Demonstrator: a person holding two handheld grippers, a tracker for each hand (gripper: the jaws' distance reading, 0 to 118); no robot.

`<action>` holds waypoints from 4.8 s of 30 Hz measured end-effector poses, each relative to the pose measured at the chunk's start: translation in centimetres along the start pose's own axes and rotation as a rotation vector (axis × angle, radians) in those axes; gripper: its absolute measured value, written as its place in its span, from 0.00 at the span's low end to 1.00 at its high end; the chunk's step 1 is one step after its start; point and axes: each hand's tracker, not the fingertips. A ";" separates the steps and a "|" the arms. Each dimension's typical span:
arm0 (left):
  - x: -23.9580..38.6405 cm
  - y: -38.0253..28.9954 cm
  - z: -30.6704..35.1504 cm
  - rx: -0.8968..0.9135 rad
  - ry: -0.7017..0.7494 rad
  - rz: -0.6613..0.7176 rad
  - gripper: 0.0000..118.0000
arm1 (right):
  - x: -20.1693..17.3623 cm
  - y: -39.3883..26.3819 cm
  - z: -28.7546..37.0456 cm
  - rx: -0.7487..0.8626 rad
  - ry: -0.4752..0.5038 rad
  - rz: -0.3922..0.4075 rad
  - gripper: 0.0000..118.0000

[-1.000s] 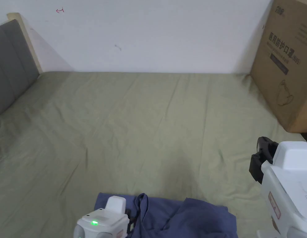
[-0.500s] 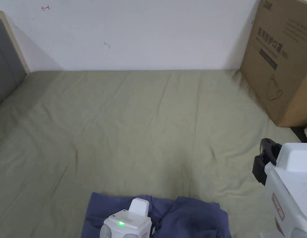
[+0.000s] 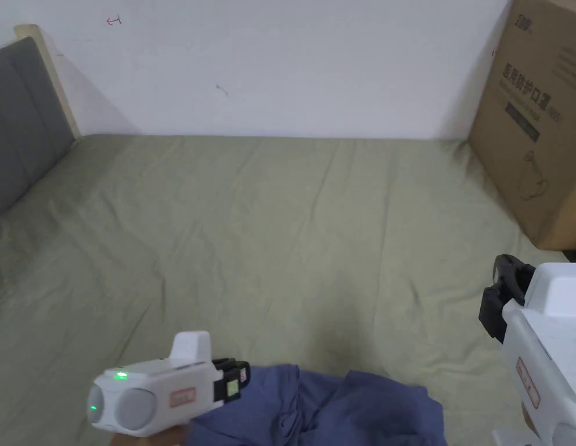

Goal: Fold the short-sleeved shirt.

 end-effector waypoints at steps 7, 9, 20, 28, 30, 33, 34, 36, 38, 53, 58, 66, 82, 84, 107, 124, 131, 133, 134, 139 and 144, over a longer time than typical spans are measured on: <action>-8.7 0.3 1.8 -0.058 -0.045 0.318 0.09 | -1.8 0.1 -0.9 -0.010 0.033 0.012 0.00; -10.6 -0.4 1.9 -0.055 -0.031 0.379 0.41 | -2.2 0.0 -1.1 -0.015 0.037 0.019 0.00; -13.0 -2.2 -1.7 -0.160 -0.126 0.395 0.64 | -2.6 -0.8 -2.5 -0.063 0.021 0.038 0.00; -11.2 -2.7 -3.5 -0.202 -0.098 0.373 0.16 | -2.1 -1.3 -2.8 -0.084 0.004 0.039 0.00; -10.1 -2.4 -2.9 -0.198 -0.053 0.305 0.14 | -2.1 -1.3 -2.8 -0.087 0.002 0.041 0.00; -9.6 -1.4 -2.2 -0.180 -0.001 0.241 0.09 | -2.0 -1.1 -2.7 -0.081 0.005 0.038 0.00; -9.4 -1.0 -1.8 -0.165 0.001 0.212 0.08 | -2.1 -1.0 -2.7 -0.076 0.005 0.038 0.00; -8.4 -0.2 -0.6 -0.165 0.024 0.181 0.08 | -2.2 -0.7 -2.6 -0.068 0.011 0.036 0.00; -9.1 0.6 0.5 -0.157 0.019 0.170 0.07 | -2.3 -0.3 -2.4 -0.055 0.017 0.032 0.00; -6.0 5.3 10.2 -0.112 0.225 0.060 0.07 | -2.8 0.5 -1.2 0.001 0.089 -0.011 0.00; 1.6 6.6 6.4 -0.166 0.144 -0.017 0.07 | -2.1 0.4 -0.8 0.005 0.095 -0.019 0.00; 10.3 4.7 -4.3 -0.330 0.067 -0.130 0.07 | 0.1 0.5 0.2 0.017 0.056 -0.021 0.00; 14.9 -2.9 -15.2 -0.435 0.187 -0.200 0.36 | 2.4 -0.5 0.6 -0.013 0.003 -0.020 0.00; 15.2 -1.7 -13.5 -0.363 0.093 -0.151 0.65 | 2.5 -0.4 0.7 -0.012 0.001 -0.025 0.00; 8.6 -2.0 -1.1 0.377 0.235 -0.220 0.00 | 1.2 0.3 1.0 -0.004 0.029 -0.007 0.00; 12.5 -11.3 -11.2 -0.003 0.146 -0.415 0.00 | 2.6 -1.0 -0.1 -0.050 0.008 0.001 0.00; 15.0 -12.5 -14.1 -0.030 0.144 -0.457 0.00 | 3.8 -1.7 -0.6 -0.073 -0.011 0.001 0.00; 14.9 -12.9 -14.6 -0.036 0.149 -0.469 0.00 | 3.8 -1.8 -0.6 -0.073 -0.013 -0.002 0.00; 14.8 -13.0 -14.8 -0.038 0.156 -0.477 0.00 | 3.8 -1.8 -0.5 -0.074 -0.015 -0.003 0.00; 14.8 -11.9 -14.0 -0.050 0.151 -0.426 0.00 | 3.7 -1.7 -0.1 -0.071 -0.014 -0.011 0.00; 15.8 -8.5 -8.4 0.167 0.088 -0.352 0.00 | 3.1 -0.8 1.0 -0.044 -0.007 -0.010 0.00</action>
